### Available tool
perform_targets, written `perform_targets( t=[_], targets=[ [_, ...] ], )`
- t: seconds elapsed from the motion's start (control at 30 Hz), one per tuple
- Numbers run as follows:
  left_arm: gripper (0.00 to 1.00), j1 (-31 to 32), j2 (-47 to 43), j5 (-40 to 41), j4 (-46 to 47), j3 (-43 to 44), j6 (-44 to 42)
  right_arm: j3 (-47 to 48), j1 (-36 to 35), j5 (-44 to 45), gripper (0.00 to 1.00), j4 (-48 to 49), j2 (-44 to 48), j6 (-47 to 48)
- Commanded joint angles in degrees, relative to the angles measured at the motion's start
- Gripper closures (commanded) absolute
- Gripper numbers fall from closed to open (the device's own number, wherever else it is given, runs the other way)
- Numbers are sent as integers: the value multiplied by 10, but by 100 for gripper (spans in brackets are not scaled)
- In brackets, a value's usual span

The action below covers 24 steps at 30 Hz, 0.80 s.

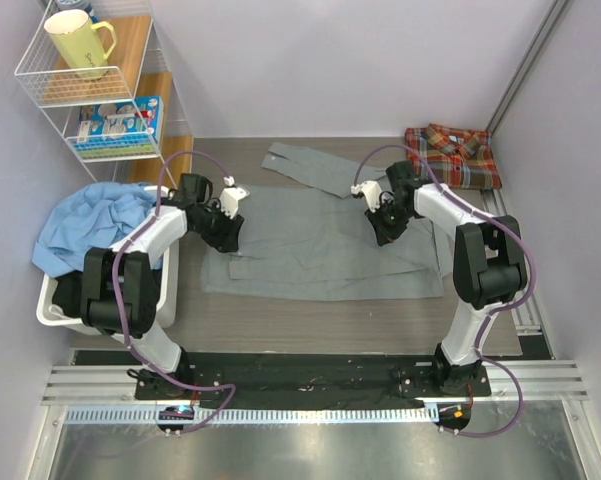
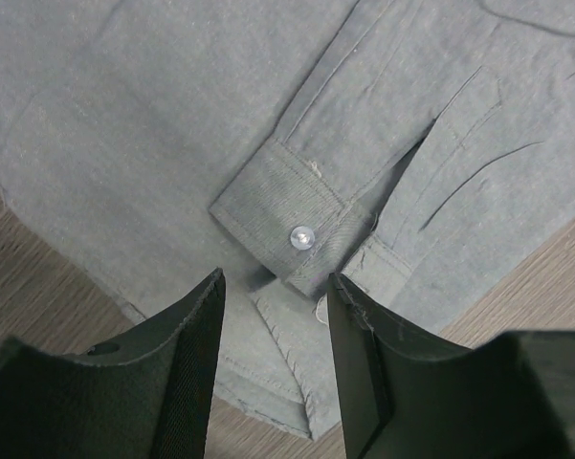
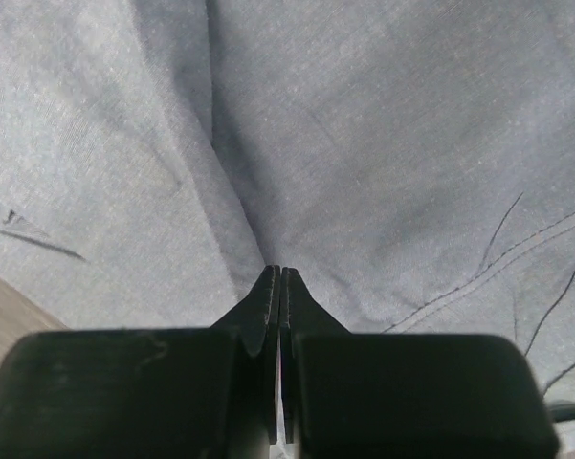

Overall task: Fold and stack the long sleeve shirts
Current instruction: Fold the shirt

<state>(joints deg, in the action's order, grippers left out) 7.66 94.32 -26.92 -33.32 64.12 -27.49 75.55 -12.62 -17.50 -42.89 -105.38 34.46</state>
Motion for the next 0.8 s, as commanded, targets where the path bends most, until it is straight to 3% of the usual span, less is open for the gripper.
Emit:
perform_targets(
  t=[0.0,0.03,0.07,0.13,0.2,0.5,0.67,0.77],
  targets=[
    [52,-7,-25,4,0,-6,-10,47,8,-22,96,-36,1,18],
    [52,-7,-25,5,0,-7,-12,52,7,-42,76,-55,4,19],
    [52,-8,-26,4,0,-7,-13,53,7,-49,67,-62,7,28],
    [51,-8,-27,5,1,-12,-13,48,1,-54,53,-69,16,26],
    [51,-9,-27,9,3,-15,-13,42,-8,-47,51,-71,16,23],
    [51,-10,-26,23,-4,-14,2,26,-33,15,60,-26,-22,3],
    [50,-12,-29,23,-11,-16,1,23,-35,19,77,-25,-28,13],
    [50,-13,-26,27,-11,-20,-1,26,-36,23,98,-25,-27,18]
  ],
)
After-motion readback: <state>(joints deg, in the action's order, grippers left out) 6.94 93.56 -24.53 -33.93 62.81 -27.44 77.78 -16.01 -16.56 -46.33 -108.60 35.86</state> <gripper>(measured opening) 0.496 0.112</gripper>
